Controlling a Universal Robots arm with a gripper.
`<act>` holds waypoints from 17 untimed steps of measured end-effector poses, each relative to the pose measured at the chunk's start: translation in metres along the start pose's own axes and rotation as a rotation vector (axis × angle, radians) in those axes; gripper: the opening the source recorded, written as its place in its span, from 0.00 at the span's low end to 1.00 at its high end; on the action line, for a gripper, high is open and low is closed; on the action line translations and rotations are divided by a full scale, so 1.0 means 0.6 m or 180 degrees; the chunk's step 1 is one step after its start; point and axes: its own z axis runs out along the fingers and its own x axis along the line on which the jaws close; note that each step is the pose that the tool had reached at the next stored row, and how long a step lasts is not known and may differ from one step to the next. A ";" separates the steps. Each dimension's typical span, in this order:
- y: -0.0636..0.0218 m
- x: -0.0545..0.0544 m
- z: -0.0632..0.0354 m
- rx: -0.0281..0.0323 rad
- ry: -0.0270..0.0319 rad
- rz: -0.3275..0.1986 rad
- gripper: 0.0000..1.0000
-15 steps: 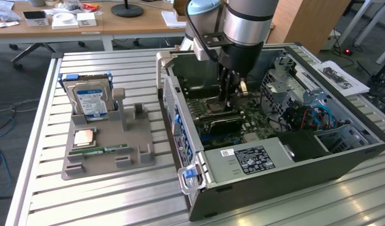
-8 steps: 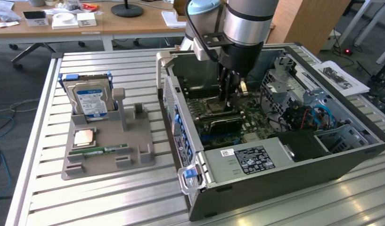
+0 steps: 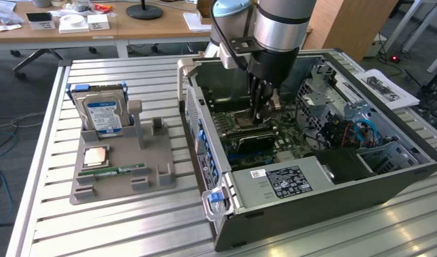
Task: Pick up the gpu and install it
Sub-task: 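Press down on the gpu until it lock into place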
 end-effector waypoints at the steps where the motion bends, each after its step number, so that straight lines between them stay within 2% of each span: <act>1: 0.000 0.000 0.000 0.0000 0.0000 0.0000 0.26; 2: 0.000 0.000 0.000 0.0000 0.0000 0.0000 0.21; 3: 0.000 0.000 0.000 0.0000 0.0000 0.0000 0.21; 5: 0.000 0.000 0.000 0.0000 0.0000 0.0000 0.11; 13: 0.000 0.000 0.000 0.0000 0.0000 0.0000 0.11; 17: 0.000 -0.004 0.002 -0.0005 -0.0013 0.0001 0.11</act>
